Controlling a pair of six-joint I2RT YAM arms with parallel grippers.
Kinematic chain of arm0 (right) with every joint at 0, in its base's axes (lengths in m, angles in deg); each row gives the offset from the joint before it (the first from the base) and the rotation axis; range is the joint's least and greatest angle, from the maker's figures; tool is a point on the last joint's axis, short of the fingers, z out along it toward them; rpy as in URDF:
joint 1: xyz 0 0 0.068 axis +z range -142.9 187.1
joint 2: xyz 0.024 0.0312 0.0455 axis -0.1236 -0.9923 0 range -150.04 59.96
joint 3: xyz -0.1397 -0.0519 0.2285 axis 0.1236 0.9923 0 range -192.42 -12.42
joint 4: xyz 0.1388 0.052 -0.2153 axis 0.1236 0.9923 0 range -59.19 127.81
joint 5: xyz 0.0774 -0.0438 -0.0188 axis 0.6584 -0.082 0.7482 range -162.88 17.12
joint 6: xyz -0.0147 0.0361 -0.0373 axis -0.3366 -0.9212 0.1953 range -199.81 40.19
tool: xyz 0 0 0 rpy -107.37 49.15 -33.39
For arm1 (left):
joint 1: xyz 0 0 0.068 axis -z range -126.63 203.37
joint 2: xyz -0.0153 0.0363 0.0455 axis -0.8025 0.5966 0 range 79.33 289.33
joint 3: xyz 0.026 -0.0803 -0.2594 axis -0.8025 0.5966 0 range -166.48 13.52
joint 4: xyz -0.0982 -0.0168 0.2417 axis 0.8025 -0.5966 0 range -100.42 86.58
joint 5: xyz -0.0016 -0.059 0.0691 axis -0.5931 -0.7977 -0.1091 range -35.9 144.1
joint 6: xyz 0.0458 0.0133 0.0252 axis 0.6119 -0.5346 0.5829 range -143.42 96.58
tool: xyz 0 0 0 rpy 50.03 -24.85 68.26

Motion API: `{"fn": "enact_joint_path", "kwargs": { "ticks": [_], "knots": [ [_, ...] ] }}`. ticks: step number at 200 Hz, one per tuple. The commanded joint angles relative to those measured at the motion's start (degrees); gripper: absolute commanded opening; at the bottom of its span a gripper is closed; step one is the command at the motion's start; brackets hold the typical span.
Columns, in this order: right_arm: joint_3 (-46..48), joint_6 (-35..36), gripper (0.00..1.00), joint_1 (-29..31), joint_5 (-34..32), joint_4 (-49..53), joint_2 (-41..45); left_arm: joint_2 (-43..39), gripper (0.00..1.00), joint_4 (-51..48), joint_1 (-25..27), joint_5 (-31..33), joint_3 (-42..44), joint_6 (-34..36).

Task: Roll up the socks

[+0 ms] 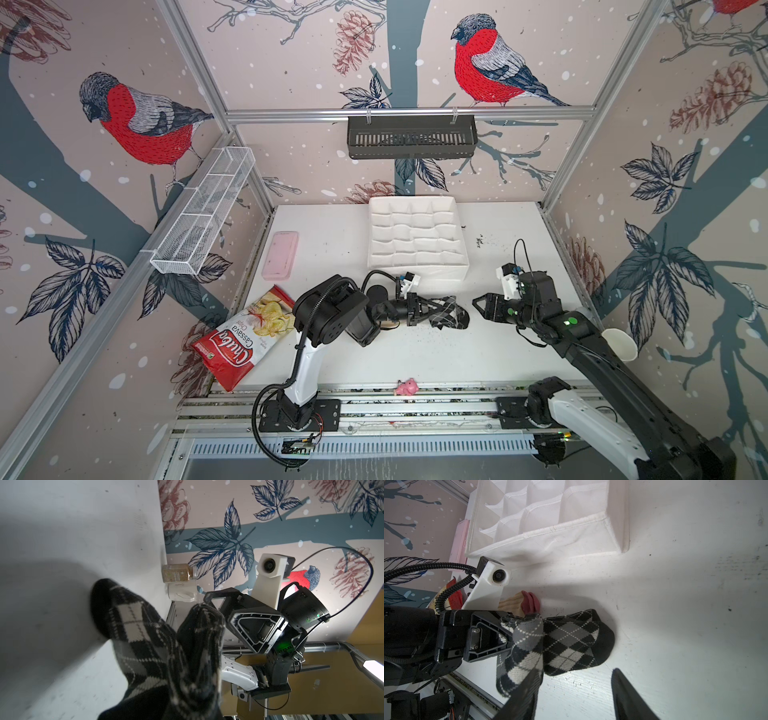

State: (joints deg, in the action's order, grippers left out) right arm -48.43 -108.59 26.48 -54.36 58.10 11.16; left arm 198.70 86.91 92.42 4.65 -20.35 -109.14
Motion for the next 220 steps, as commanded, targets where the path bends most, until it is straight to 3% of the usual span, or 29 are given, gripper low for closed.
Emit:
{"fn": "enact_joint_path", "kwargs": {
  "ticks": [1,91,113,132,154,175,220],
  "knots": [
    [0.7,-0.9,0.53,0.3,0.7,-3.5,-1.0,0.0,0.0,12.8,-2.1,-0.9,2.6,1.8],
    [3.2,-4.4,0.4,4.8,3.0,-15.2,-10.4,5.9,0.0,11.8,-3.3,0.2,4.4,5.3],
    [3.1,-5.3,0.41,5.7,6.9,-18.7,-14.2,3.0,0.0,5.4,-3.2,0.5,4.5,9.5],
    [2.9,-5.8,0.44,7.2,6.0,-20.8,-16.2,-1.2,0.01,-3.2,-3.1,1.3,4.5,14.6],
    [2.9,-5.6,0.36,7.3,5.1,-22.0,-18.7,-6.2,0.06,-15.6,-3.1,3.0,3.6,21.8],
    [2.9,-5.6,0.36,7.3,5.2,-23.0,-20.6,-8.5,0.09,-25.9,-3.0,3.4,1.7,27.3],
    [2.5,-5.1,0.33,7.3,5.1,-25.1,-22.7,-5.5,0.09,-27.3,-3.0,3.5,1.1,27.9]
  ]
}}
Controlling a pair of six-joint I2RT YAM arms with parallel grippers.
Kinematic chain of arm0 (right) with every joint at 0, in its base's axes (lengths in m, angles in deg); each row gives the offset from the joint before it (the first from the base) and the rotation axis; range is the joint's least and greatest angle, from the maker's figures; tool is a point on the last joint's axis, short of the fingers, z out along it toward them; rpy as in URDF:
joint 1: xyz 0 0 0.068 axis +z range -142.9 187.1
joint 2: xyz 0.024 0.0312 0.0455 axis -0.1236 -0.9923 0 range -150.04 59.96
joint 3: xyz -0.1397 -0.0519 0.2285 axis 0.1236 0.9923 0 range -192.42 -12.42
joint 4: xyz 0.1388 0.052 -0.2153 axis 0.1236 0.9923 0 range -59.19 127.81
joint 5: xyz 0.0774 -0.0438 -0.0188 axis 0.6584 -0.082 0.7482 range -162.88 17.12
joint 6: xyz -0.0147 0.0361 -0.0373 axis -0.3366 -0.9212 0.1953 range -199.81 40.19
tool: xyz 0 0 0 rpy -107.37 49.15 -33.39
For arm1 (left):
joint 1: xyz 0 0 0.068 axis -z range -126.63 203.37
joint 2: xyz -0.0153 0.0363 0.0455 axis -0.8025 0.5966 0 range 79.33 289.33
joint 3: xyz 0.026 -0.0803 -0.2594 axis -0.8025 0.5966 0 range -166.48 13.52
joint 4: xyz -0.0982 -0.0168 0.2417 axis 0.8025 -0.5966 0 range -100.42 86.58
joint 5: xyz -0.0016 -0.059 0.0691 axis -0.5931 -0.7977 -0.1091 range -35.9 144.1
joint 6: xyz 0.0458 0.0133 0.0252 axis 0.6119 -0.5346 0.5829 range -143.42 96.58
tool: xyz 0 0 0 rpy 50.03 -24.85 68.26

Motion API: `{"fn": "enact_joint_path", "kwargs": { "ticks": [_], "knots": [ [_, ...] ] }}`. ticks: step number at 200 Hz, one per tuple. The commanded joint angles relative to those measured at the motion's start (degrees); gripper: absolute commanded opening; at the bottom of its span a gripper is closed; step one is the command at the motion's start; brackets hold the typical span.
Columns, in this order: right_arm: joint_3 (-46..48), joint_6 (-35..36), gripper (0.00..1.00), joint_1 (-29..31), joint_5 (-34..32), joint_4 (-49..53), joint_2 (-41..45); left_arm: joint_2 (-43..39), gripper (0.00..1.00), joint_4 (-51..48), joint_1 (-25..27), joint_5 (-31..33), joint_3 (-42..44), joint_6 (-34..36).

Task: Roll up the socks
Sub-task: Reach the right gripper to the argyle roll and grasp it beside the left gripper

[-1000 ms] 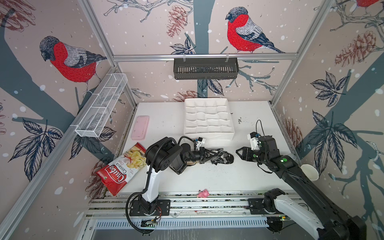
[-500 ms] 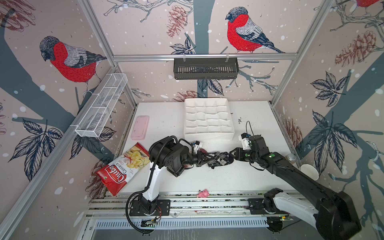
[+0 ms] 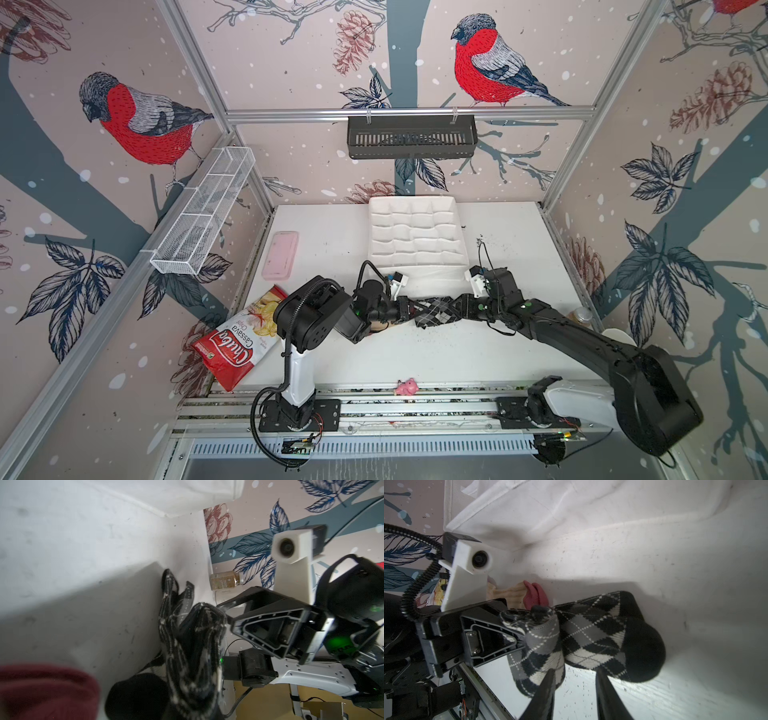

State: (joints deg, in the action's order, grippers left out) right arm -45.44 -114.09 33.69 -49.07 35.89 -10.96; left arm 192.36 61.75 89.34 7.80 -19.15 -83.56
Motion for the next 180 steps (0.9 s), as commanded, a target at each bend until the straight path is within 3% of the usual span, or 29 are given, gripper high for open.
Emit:
{"fn": "enact_joint_path", "kwargs": {
  "ticks": [1,47,65,75,120,139,180],
  "knots": [
    [-0.5,0.4,0.33,0.0,-0.2,-2.9,-1.3,0.9,0.09,-2.1,0.1,0.4,-0.1,2.3],
    [-1.7,1.4,0.25,0.3,0.0,-5.0,-8.6,-1.7,0.12,-5.8,0.1,1.2,-0.4,4.0],
    [-1.6,1.5,0.25,0.8,-0.1,-5.3,-9.7,-2.6,0.14,-6.0,0.0,1.0,-0.5,4.2],
    [-1.6,1.8,0.25,0.8,0.0,-5.2,-10.3,-2.9,0.21,-6.0,0.1,0.9,-0.6,4.2],
    [-1.9,3.7,0.25,-0.4,-1.6,-2.9,-13.3,-4.3,0.25,-6.8,0.0,-0.1,-1.2,5.1],
    [-1.7,5.1,0.25,-1.7,-2.7,-1.1,-13.9,-5.2,0.35,-8.6,0.0,-0.5,-1.4,6.4],
    [-1.6,8.2,0.24,-4.8,-4.5,3.5,-12.9,-6.5,0.38,-12.5,-0.3,-0.2,-2.2,8.6]
  ]
}}
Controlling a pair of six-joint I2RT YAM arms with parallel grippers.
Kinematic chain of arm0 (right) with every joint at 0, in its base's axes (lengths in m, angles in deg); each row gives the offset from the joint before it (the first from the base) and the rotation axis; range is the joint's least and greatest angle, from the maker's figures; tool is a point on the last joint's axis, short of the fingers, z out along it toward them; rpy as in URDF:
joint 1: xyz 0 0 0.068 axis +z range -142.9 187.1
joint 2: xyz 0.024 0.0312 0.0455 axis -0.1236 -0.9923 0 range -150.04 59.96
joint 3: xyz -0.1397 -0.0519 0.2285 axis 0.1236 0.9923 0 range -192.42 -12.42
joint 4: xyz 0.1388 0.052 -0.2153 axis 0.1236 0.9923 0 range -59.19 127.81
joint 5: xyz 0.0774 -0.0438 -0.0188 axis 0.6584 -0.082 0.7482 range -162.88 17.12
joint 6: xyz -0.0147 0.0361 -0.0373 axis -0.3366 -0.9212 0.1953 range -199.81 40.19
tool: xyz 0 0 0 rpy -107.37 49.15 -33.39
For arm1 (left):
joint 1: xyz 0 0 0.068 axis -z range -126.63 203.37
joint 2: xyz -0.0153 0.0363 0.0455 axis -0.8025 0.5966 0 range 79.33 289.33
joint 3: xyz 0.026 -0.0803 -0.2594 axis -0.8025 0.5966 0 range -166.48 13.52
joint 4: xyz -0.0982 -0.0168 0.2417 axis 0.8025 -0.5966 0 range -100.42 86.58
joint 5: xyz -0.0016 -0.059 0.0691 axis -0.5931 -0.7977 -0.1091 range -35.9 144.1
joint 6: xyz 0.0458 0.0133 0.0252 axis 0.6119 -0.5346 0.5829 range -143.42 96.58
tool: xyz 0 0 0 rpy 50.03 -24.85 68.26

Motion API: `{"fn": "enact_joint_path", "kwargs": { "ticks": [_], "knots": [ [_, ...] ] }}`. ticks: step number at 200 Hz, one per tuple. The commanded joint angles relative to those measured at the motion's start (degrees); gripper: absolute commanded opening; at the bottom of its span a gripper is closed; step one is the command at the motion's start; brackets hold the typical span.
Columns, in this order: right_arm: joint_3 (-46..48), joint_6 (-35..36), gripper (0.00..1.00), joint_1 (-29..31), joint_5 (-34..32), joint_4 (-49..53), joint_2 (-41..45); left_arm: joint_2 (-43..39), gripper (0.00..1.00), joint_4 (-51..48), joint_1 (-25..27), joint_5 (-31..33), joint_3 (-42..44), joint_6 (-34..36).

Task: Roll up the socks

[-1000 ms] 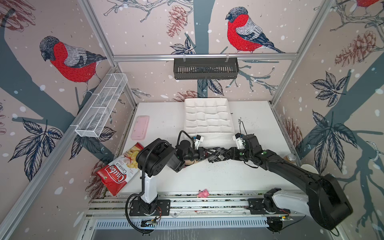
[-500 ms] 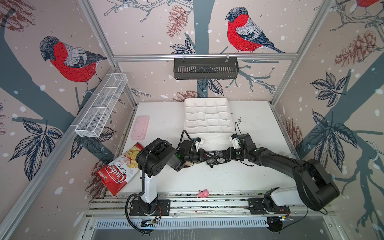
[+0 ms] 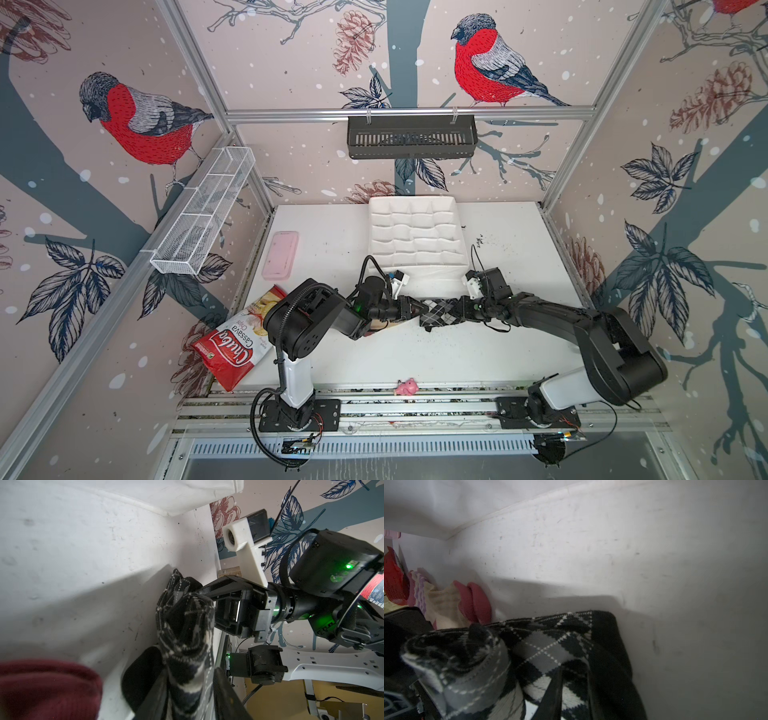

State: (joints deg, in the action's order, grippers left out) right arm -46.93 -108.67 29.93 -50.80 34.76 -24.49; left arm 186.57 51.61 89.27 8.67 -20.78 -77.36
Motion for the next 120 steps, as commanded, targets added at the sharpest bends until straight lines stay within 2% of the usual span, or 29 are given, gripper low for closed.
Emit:
{"fn": "enact_joint_path", "kwargs": {
  "ticks": [1,24,78,103,120],
  "knots": [
    [-0.1,2.8,0.24,-1.1,-2.9,4.8,0.8,-0.8,0.38,-2.4,-0.2,-1.0,-0.6,2.4],
    [0.1,4.2,0.24,-2.4,-4.3,8.1,2.5,-2.0,0.37,-5.9,-0.4,-0.1,-1.2,4.1],
    [1.0,3.8,0.28,-4.3,-6.7,11.3,6.9,-8.3,0.29,-27.4,-0.3,6.0,-6.6,16.3],
    [-0.2,1.7,0.44,-4.7,-3.0,10.2,11.4,-9.4,0.27,-34.5,-0.3,9.8,-9.6,20.8],
    [-1.8,-0.3,0.49,-4.8,-2.0,10.3,15.5,-9.4,0.26,-35.8,-0.3,11.7,-11.3,22.1]
  ]
}}
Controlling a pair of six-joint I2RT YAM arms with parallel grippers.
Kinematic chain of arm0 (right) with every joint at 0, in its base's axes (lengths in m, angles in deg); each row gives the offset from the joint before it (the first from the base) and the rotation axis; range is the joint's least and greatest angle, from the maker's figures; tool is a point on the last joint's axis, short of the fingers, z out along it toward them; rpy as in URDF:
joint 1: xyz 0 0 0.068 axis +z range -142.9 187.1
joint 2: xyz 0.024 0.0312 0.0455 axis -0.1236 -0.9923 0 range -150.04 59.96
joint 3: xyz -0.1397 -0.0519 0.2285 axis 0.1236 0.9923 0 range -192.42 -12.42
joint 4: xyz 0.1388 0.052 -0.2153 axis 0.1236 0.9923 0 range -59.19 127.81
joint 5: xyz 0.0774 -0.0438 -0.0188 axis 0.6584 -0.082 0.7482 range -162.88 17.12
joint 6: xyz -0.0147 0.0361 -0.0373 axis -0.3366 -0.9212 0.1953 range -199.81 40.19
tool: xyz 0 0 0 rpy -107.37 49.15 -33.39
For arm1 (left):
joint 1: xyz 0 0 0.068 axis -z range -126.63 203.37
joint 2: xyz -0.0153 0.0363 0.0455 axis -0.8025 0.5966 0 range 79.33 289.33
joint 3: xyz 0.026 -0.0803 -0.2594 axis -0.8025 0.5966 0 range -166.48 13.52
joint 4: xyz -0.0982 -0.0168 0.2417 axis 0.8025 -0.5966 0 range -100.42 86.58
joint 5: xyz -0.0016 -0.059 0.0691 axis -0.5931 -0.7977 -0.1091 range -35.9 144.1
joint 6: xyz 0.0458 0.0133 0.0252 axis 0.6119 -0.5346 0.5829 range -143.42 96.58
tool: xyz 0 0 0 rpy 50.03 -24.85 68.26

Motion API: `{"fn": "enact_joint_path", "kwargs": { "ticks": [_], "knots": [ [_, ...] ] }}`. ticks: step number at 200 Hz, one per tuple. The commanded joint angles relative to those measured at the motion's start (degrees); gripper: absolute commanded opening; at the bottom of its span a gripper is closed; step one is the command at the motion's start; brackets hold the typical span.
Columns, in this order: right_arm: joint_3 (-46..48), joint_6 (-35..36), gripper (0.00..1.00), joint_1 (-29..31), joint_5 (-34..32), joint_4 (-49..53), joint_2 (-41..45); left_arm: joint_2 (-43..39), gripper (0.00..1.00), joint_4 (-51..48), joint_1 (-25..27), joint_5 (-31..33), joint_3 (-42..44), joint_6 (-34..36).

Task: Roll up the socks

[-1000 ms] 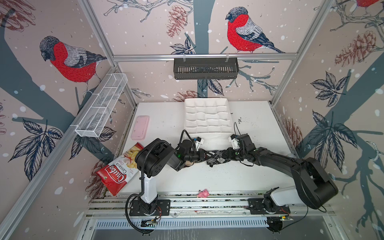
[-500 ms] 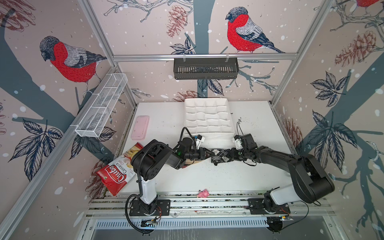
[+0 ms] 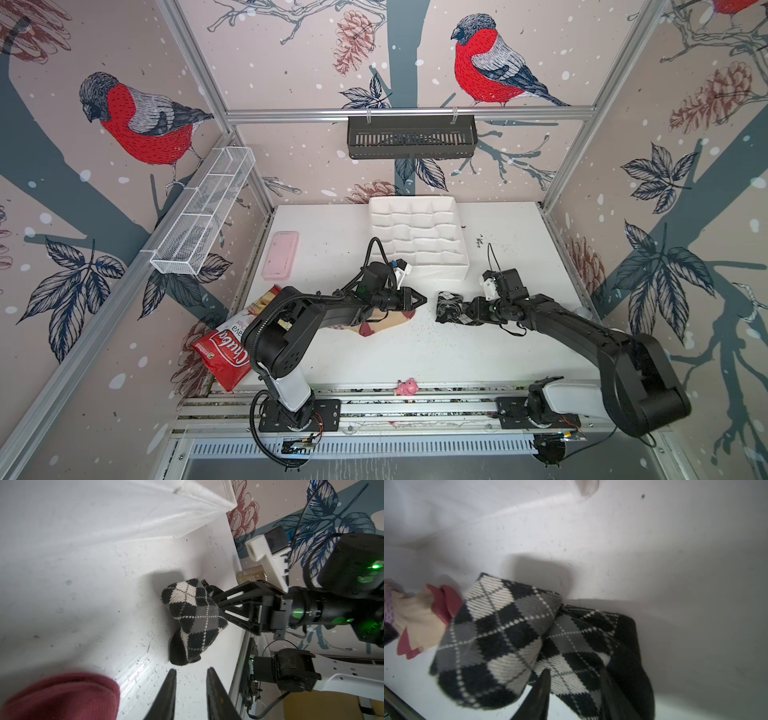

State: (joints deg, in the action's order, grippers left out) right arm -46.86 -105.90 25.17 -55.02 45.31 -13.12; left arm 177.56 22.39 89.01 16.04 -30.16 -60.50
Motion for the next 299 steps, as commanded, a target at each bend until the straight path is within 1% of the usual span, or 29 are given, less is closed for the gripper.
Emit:
{"fn": "enact_joint_path", "kwargs": {
  "ticks": [1,13,25,43,60,78,120,142,170,177,183,212,236,243,299],
  "knots": [
    [-1.9,-3.2,0.49,-0.1,2.3,-0.3,4.4,-0.3,0.26,-6.5,0.0,4.4,-2.0,5.3],
    [-2.3,-4.7,0.49,-0.4,4.1,-1.3,6.5,0.0,0.25,-6.0,0.0,5.1,-2.8,5.3],
    [-1.8,-6.8,0.5,-0.6,7.5,-3.5,7.5,1.0,0.25,-5.9,0.2,5.1,-3.8,5.4],
    [-0.9,-10.1,0.51,-0.8,11.9,-6.7,6.2,3.1,0.24,-6.0,1.2,5.2,-5.4,5.6],
    [1.1,-12.7,0.52,-1.2,13.3,-10.0,4.8,5.0,0.25,-6.4,2.4,6.3,-6.7,6.2],
    [2.6,-14.6,0.53,-1.5,13.3,-11.8,4.9,6.5,0.25,-7.3,3.2,7.5,-8.0,6.9],
    [4.9,-16.4,0.54,-3.3,13.6,-11.3,7.2,7.0,0.24,-11.8,4.7,11.9,-11.4,10.1],
    [6.3,-17.3,0.55,-4.8,15.4,-13.4,5.9,7.0,0.24,-13.6,4.9,14.3,-12.7,11.3],
    [6.4,-17.8,0.55,-5.1,16.3,-15.3,3.2,6.7,0.24,-14.4,5.1,16.0,-13.2,12.3],
    [6.4,-17.8,0.55,-5.1,16.6,-15.7,2.8,6.9,0.24,-14.6,5.2,15.9,-13.2,12.5],
    [6.5,-18.2,0.55,-5.1,16.8,-16.2,2.6,7.1,0.24,-14.8,5.2,15.9,-15.1,12.6],
    [6.4,-18.6,0.55,-5.1,17.0,-17.1,2.0,8.2,0.24,-14.4,6.0,15.0,-16.4,12.5],
    [7.0,-19.4,0.56,-5.1,18.6,-18.9,1.5,8.9,0.23,-14.3,6.7,14.4,-17.4,12.4],
    [7.0,-19.4,0.56,-5.1,18.7,-19.1,-0.1,9.1,0.23,-14.4,6.7,14.2,-17.4,12.5],
    [7.1,-19.4,0.56,-4.4,19.7,-20.9,-3.3,9.5,0.22,-13.9,7.2,12.8,-16.9,12.2]
  ]
}}
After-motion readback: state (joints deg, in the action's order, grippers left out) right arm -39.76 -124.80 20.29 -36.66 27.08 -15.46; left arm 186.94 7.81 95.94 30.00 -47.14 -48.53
